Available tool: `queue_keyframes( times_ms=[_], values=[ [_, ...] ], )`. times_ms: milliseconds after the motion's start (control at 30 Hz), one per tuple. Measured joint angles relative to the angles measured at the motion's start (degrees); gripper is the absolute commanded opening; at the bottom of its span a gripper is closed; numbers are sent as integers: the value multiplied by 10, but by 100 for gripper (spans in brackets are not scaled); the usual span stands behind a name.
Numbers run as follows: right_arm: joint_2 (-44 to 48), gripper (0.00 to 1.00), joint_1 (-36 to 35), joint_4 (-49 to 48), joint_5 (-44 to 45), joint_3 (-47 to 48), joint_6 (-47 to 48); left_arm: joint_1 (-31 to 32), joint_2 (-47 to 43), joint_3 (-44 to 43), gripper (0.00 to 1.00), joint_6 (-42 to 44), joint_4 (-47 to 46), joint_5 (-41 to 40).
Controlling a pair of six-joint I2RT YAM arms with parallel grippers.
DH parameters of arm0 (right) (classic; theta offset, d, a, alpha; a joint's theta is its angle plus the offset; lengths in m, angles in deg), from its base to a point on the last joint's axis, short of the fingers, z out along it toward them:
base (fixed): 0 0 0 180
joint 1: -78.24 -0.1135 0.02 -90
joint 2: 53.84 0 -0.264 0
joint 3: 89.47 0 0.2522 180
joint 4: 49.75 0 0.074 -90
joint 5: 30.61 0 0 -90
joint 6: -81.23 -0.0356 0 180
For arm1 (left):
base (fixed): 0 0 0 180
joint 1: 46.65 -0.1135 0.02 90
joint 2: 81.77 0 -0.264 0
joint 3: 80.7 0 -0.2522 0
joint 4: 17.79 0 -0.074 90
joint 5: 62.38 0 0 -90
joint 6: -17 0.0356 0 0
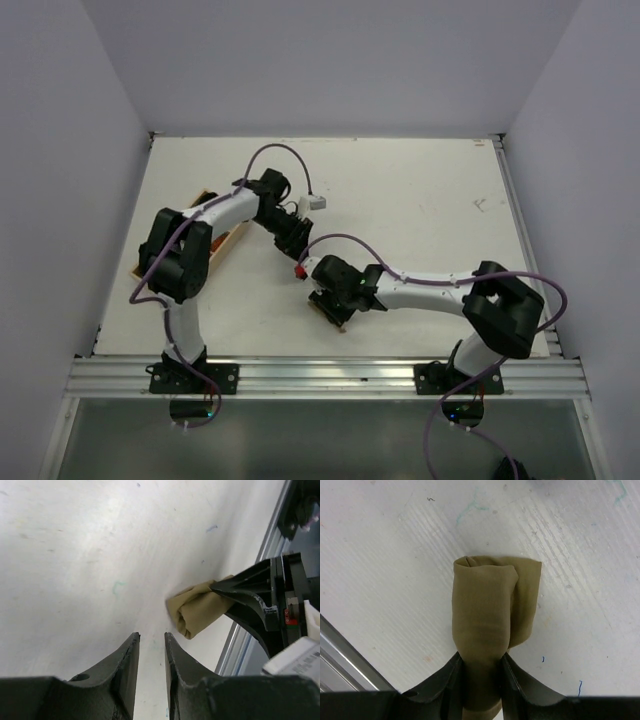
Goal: Roll the underwear
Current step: Place the rolled underwear into the container
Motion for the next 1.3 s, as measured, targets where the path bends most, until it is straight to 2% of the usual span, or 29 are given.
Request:
queue_keyframes(
  times_ms=[100,267,333,400,467,533,567,633,733,800,833,1000,1100,1200,1300],
  values=[
    [6,0,8,40,-1,18,0,-16,-51,-2,28,-67,-37,-54],
    [12,0,47,78,-11,124,0,-59,-153,-46,29,-197,-94,-209],
    [17,0,63,77,-17,173,0,-77,-216,-49,33,-241,-141,-278],
    [22,0,74,77,-26,213,0,-85,-294,-39,53,-286,-195,-339],
    [24,0,84,66,-31,245,0,-87,-377,-19,53,-320,-246,-376],
    [22,0,93,60,-36,273,1,-90,-440,-9,43,-343,-276,-391],
    [17,0,97,60,-40,289,2,-92,-461,-9,42,-349,-286,-397],
    [-7,0,104,65,-43,336,5,-98,-495,-9,47,-360,-300,-412],
    [-74,0,112,58,-45,435,16,-101,-504,-6,51,-371,-279,-441],
    [-130,0,116,54,-47,505,25,-102,-501,8,45,-381,-249,-466],
    [-157,0,117,51,-47,535,28,-103,-497,21,45,-386,-233,-481],
    [-261,0,120,33,-58,622,40,-118,-473,94,45,-407,-139,-569],
    [-314,0,120,5,-62,650,47,-138,-484,134,46,-419,-119,-607],
    [-369,0,120,-24,-70,690,55,-178,-515,172,44,-422,-119,-615],
    [-411,0,120,-42,-76,718,68,-259,-530,193,40,-420,-122,-591]
  ],
)
